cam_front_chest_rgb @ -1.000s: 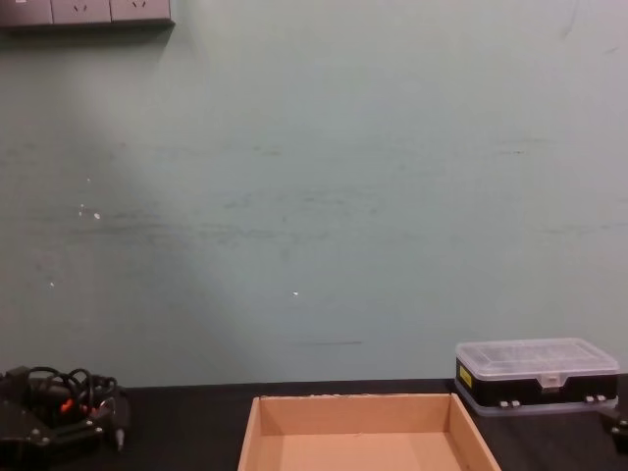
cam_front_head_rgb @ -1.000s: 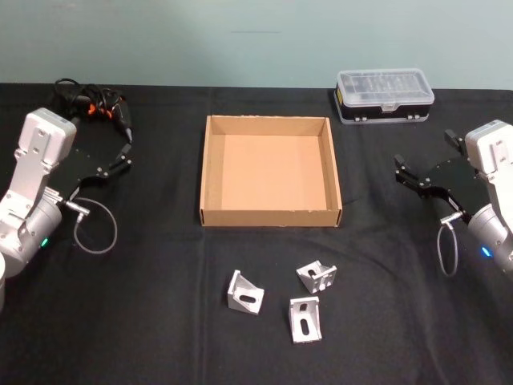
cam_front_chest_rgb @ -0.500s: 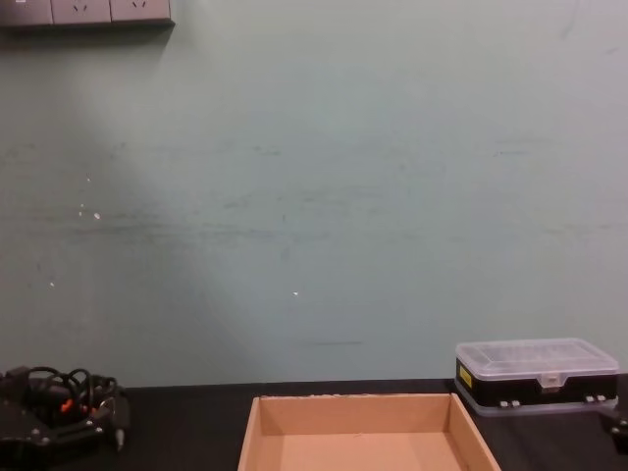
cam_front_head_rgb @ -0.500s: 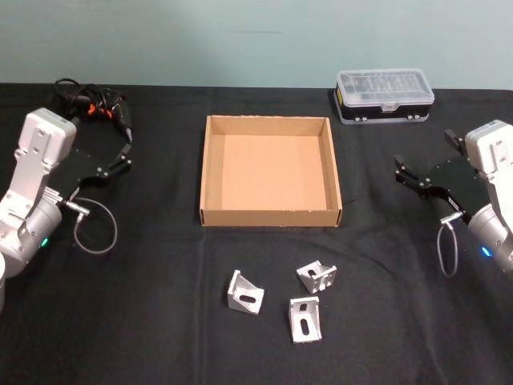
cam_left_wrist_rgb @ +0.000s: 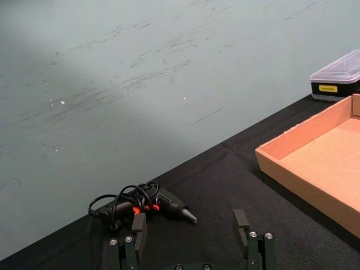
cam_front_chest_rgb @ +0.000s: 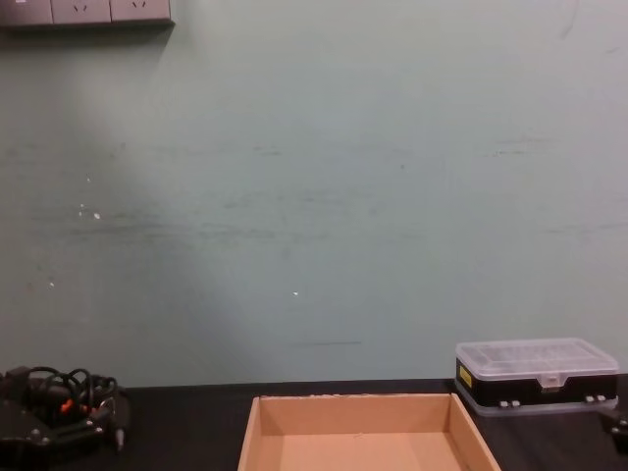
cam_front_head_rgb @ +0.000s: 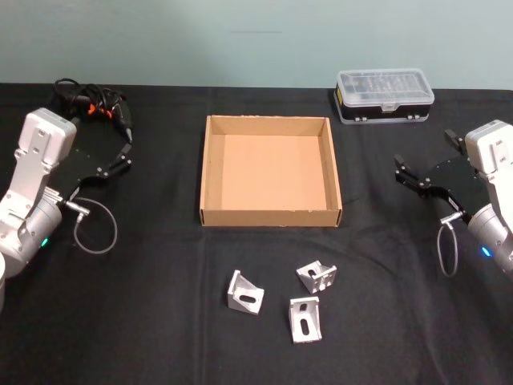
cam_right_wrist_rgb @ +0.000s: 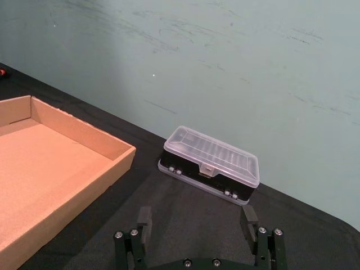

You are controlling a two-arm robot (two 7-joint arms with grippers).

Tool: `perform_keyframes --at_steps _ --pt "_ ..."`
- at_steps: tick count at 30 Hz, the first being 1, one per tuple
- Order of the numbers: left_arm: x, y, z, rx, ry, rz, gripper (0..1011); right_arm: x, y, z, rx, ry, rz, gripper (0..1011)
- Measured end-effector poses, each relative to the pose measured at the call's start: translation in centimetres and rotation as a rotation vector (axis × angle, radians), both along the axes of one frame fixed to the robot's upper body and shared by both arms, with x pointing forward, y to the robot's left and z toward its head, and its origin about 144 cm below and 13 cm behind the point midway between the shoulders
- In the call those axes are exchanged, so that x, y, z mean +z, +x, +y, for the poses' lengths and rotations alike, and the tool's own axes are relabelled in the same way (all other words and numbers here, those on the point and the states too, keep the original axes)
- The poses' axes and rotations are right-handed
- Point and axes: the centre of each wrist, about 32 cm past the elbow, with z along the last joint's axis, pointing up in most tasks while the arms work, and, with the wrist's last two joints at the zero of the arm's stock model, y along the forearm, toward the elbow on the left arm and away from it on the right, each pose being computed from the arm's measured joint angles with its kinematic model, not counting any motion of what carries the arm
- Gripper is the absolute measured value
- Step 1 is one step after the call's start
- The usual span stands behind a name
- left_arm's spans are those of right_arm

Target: Use one hand to pick up the angle iron from the table and place it into the box.

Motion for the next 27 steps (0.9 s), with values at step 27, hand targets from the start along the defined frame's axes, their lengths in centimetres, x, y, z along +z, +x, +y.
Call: perform_keyframes --at_steps 27 --pt "0.0 0.0 0.0 0.0 0.0 0.0 1000 0.0 0.0 0.0 0.0 0.0 0.0 1004"
